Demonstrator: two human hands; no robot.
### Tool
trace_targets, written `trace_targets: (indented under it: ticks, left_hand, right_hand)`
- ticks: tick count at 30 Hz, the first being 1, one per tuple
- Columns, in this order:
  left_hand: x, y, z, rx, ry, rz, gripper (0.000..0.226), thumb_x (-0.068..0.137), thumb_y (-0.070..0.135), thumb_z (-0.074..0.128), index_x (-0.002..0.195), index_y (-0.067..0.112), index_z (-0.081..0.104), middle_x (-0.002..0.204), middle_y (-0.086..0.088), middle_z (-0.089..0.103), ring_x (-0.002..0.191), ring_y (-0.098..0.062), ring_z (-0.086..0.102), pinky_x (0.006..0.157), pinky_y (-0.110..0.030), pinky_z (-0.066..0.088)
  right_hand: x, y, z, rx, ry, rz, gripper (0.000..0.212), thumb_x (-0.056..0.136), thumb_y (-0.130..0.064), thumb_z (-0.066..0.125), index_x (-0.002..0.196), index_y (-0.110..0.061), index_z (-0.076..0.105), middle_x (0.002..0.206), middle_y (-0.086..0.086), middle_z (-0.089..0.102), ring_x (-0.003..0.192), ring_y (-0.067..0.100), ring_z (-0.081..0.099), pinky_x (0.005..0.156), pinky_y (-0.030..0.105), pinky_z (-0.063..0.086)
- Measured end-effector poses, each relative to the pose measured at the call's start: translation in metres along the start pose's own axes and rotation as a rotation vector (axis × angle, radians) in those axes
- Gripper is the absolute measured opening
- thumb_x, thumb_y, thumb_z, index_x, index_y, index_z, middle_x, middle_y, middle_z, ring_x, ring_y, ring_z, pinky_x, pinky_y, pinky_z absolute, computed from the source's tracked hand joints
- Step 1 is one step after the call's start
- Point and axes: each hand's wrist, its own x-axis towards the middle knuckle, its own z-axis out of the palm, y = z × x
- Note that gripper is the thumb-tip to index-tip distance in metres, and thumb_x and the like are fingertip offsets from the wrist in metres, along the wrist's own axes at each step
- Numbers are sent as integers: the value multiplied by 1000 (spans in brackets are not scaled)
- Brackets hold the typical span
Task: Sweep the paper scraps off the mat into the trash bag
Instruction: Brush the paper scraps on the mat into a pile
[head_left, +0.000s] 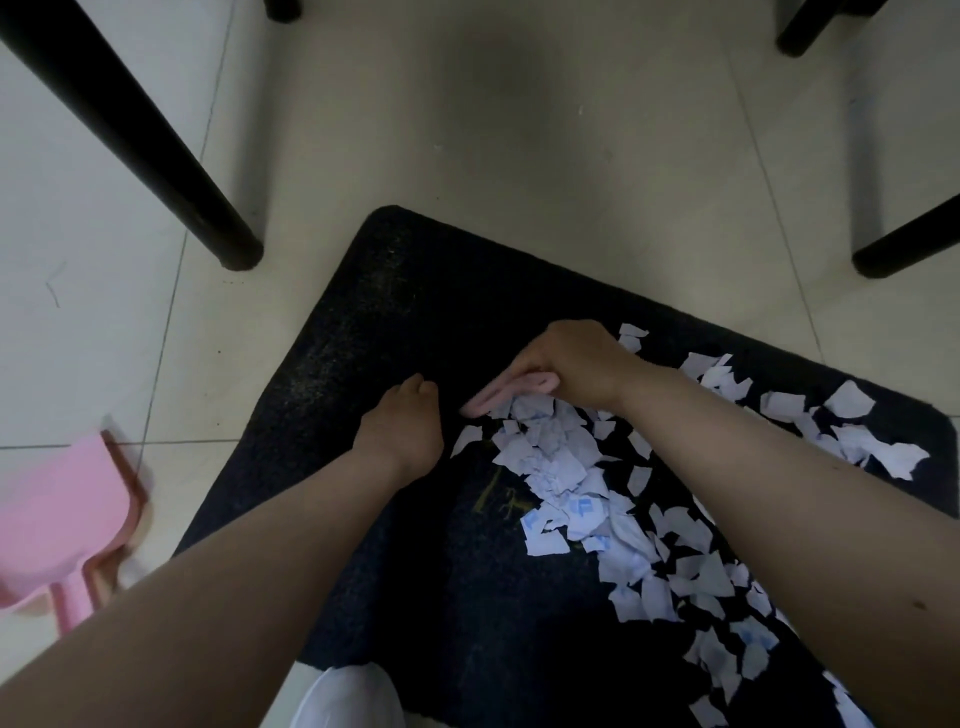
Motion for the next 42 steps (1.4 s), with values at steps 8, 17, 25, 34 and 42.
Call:
trace_targets:
  ticks: [8, 17, 25, 34, 42]
  left_hand:
    - [-5, -1, -1, 17, -69, 23, 61, 96, 20, 46, 149, 3, 20, 159, -14, 9, 146, -29, 15, 117, -44, 23]
    - [-5, 1, 2, 1, -49, -13, 59, 95, 16, 47, 148, 6, 23, 159, -12, 13, 144, -29, 21, 116, -43, 26]
    - [-7, 2, 2, -30, 26, -51, 51, 88, 7, 57, 135, 3, 40, 141, -15, 40, 126, -32, 46, 102, -38, 41]
    - [-10, 1, 1, -50, 53, -20, 38, 92, 9, 47, 129, 6, 45, 136, -12, 44, 120, -32, 49, 96, -41, 46]
    - [-9, 23, 0, -72, 1, 83, 52, 91, 0, 40, 142, 7, 33, 147, -11, 35, 131, -28, 39, 108, -41, 38]
  right_hand:
    - [-46, 22, -6, -136, -118, -42, 32, 92, -16, 54, 116, -33, 68, 113, -14, 69, 97, 5, 59, 78, 20, 43]
    - [-47, 14, -29, 162, 132, -75, 22, 89, -22, 63, 109, -29, 73, 109, -13, 71, 83, -14, 52, 76, 13, 43]
    - [-6, -36, 10, -105, 13, -192, 31, 90, -16, 54, 109, -35, 70, 99, -9, 71, 82, 12, 56, 74, 29, 47]
    - [-42, -7, -12, -55, -69, -70, 16, 88, -28, 63, 98, -34, 73, 96, -15, 71, 86, 5, 60, 78, 26, 47]
    - [-54, 34, -49, 151, 352, 397, 12, 90, -40, 59, 90, -33, 69, 81, -10, 65, 79, 11, 60, 70, 23, 46]
